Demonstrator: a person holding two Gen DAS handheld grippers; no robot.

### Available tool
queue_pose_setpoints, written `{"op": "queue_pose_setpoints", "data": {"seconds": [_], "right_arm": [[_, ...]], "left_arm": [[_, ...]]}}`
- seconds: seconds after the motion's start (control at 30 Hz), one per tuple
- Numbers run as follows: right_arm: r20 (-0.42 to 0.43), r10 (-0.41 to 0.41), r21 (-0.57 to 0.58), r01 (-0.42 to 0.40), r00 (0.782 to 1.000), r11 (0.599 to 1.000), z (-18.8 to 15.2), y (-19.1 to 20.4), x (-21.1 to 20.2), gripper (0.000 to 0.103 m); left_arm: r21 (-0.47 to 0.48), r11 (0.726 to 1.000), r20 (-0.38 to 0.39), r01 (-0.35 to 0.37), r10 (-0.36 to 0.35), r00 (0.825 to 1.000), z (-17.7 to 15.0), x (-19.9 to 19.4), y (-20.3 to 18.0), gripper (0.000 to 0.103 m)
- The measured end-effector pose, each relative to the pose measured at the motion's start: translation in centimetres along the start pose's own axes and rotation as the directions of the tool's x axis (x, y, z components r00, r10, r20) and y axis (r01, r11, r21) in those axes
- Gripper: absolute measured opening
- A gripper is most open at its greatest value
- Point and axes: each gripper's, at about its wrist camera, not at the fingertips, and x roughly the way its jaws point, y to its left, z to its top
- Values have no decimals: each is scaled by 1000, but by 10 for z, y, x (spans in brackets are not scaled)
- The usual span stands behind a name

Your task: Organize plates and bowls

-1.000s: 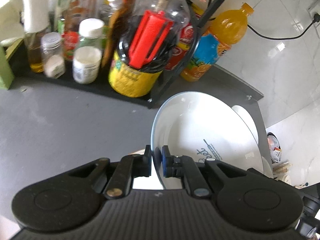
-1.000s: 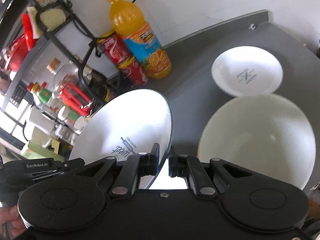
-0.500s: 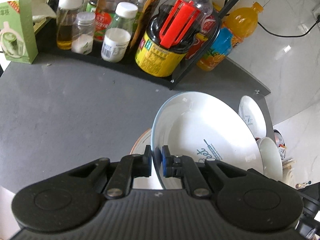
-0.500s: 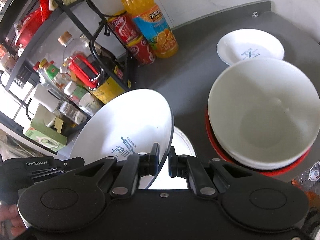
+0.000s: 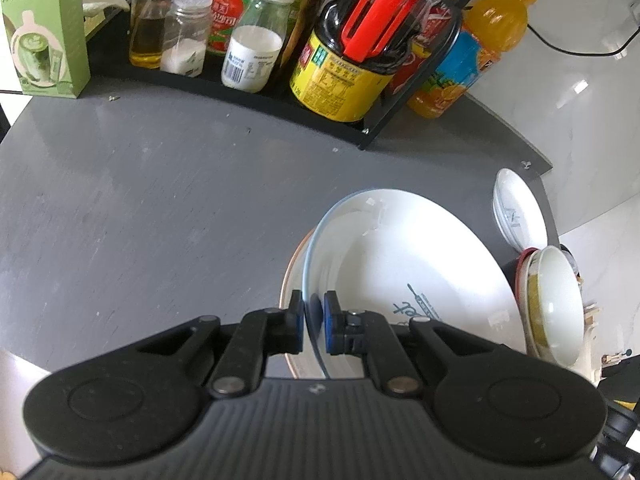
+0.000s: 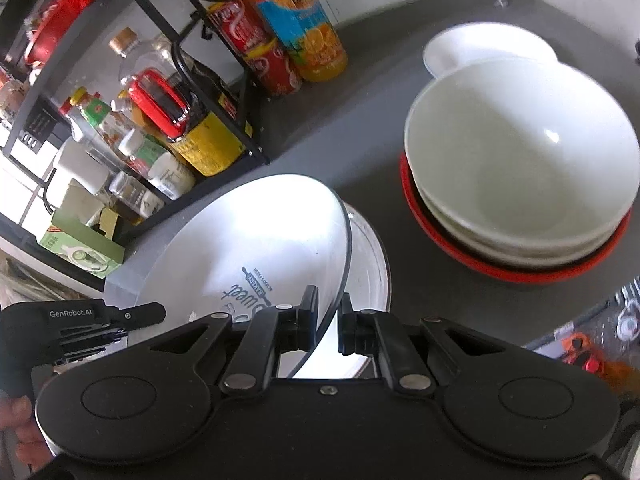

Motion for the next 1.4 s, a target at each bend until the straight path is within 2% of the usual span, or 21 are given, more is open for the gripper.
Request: {"op": "queue_pose_setpoints", "data": {"seconds": [1.0,1.2,1.4], "right_arm": [[-31,-68,27,69,997,997,-12,1,26,10],[-43,-86,33,88,995,996,-16,3,35,10],[-37,-103,48,104,994,993,-16,2,42,10]], "left_arm": [[52,997,-82,-52,56,995,14,44,-1,8],[82,994,-70,-76,82,994,20,48,-6,9],[92,990,-99,-104,113,989,21,57,-7,12]]}}
